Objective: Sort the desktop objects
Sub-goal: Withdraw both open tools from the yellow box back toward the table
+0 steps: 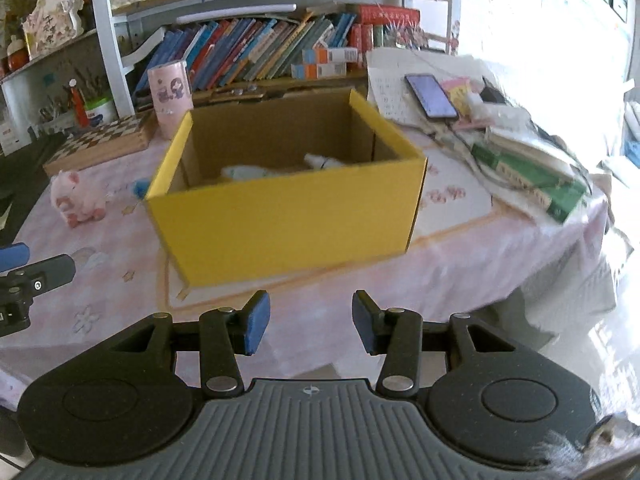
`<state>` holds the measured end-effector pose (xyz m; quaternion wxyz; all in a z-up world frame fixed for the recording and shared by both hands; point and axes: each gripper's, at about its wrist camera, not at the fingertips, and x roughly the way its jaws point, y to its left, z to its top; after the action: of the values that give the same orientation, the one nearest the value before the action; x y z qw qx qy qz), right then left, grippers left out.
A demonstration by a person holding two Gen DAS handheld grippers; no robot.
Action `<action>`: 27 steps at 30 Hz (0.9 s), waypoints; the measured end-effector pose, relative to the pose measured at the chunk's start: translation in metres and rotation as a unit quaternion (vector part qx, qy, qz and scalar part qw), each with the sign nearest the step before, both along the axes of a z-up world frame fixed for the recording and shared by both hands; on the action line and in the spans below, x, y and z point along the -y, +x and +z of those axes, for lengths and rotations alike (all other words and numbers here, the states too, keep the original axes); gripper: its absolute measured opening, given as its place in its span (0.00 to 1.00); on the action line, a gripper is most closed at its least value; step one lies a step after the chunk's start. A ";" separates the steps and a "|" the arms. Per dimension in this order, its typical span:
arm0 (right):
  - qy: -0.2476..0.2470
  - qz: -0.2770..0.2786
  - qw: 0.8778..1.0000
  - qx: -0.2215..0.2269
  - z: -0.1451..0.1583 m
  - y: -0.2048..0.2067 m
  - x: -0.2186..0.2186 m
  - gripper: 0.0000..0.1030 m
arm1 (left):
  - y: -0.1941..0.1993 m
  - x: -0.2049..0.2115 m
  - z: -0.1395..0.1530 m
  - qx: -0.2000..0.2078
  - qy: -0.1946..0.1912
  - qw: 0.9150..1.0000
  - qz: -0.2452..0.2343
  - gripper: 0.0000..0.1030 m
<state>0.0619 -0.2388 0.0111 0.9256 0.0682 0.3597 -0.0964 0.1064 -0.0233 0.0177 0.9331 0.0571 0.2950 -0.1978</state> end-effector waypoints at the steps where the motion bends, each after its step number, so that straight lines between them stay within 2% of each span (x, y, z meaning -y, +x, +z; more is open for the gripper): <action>1: 0.004 -0.001 1.000 -0.003 -0.002 -0.003 -0.006 0.42 | -0.003 -0.004 -0.002 -0.002 0.002 1.000 0.001 0.71; 8: 0.022 0.014 0.999 -0.026 -0.020 -0.020 -0.050 0.44 | -0.019 -0.038 -0.015 -0.021 0.021 0.999 0.038 0.71; 16: 0.014 0.072 0.997 -0.036 -0.028 -0.021 -0.100 0.48 | -0.031 -0.069 -0.021 -0.029 0.034 0.997 0.057 0.71; 27: 0.018 0.116 0.992 -0.038 -0.031 -0.012 -0.138 0.50 | -0.036 -0.101 -0.023 -0.033 0.041 0.995 0.085 0.72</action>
<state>0.0496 -0.1003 -0.0194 0.9146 0.0388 0.4022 0.0154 0.0707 0.0775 -0.0050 0.9332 0.0639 0.3370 -0.1073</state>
